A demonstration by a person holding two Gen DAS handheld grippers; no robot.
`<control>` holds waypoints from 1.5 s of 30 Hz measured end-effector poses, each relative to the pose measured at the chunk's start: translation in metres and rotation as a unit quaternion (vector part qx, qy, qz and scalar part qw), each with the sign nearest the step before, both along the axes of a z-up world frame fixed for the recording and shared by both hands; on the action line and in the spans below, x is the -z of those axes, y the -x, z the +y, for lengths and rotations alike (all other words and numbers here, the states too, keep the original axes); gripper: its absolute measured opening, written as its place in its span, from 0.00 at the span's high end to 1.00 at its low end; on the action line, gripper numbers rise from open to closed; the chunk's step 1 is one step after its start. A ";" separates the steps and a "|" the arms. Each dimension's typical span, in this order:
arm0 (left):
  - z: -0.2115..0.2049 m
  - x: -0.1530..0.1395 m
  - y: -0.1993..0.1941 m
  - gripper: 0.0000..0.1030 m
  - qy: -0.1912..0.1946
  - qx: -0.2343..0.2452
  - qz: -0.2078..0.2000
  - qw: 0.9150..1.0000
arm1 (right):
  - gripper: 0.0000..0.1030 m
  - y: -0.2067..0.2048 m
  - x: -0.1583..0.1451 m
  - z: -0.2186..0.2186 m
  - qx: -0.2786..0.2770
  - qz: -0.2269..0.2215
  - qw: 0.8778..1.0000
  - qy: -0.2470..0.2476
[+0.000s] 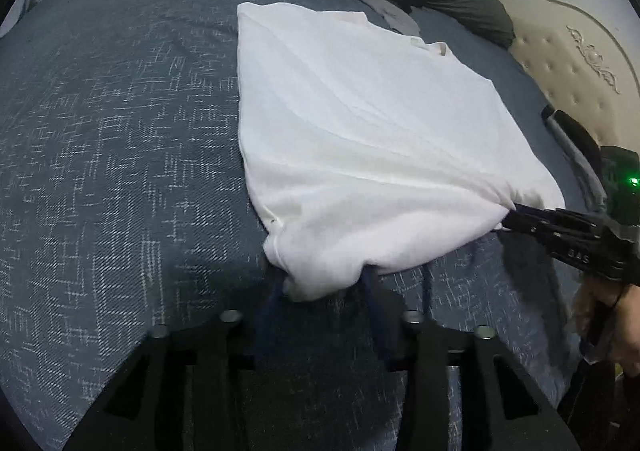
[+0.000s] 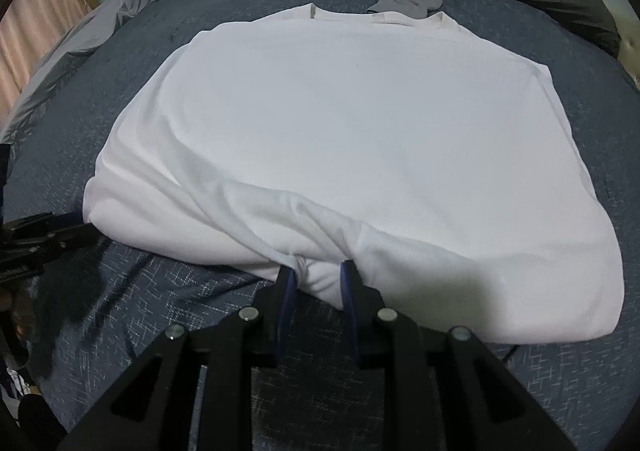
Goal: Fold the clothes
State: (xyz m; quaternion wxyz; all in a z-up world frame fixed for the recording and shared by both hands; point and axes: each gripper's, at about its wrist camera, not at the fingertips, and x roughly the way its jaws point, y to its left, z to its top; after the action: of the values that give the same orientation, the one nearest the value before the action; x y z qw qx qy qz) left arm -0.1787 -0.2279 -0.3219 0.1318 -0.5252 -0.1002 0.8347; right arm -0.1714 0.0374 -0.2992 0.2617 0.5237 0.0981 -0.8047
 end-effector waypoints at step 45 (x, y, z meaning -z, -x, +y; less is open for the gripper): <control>0.004 -0.050 -0.001 0.92 0.090 -0.023 0.024 0.995 | 0.95 0.065 -0.002 0.230 0.161 -0.025 0.984 0.078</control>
State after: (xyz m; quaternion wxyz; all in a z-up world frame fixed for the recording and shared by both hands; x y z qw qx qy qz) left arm -0.1777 -0.2242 -0.2717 0.0670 -0.5127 -0.0341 0.8553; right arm -0.2363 0.2675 -0.2970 0.1712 0.5309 -0.0569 -0.8280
